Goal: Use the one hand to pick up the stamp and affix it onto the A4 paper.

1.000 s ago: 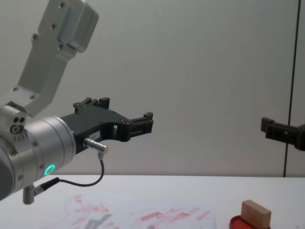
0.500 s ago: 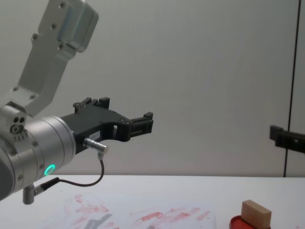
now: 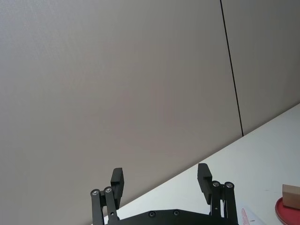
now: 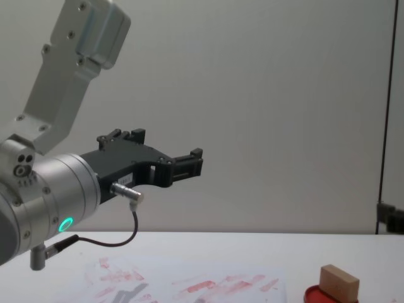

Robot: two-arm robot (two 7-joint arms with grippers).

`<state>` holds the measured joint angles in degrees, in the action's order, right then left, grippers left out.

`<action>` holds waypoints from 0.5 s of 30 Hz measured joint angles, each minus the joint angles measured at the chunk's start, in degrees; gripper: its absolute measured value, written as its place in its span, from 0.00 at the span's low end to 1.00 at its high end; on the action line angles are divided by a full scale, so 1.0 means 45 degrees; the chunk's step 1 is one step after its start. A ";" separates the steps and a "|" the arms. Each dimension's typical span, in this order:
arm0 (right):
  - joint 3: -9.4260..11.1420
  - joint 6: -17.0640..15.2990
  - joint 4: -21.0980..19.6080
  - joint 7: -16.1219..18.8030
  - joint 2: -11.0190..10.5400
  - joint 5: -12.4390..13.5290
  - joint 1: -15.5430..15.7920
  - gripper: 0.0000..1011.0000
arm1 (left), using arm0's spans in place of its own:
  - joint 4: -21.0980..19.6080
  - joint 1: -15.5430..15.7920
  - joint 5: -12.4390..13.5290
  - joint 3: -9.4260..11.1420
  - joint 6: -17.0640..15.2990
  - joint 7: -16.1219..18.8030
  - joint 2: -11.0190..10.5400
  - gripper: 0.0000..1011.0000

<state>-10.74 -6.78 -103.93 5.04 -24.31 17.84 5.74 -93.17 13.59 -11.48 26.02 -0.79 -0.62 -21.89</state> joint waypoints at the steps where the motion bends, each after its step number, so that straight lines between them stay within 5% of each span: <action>1: 0.0001 -0.0055 0.0037 0.0044 -0.0013 -0.0041 0.0000 0.99 | 0.0000 0.0000 0.0000 0.0000 0.0000 0.0000 0.0000 0.99; 15: -0.0372 -0.0797 0.1349 0.1024 0.0396 -0.1125 -0.0742 0.99 | 0.0000 0.0000 0.0000 0.0000 0.0000 -0.0002 0.0000 0.99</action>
<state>-12.42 -10.37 -97.86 9.65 -22.53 12.78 2.40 -93.17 13.59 -11.48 26.02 -0.80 -0.63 -21.89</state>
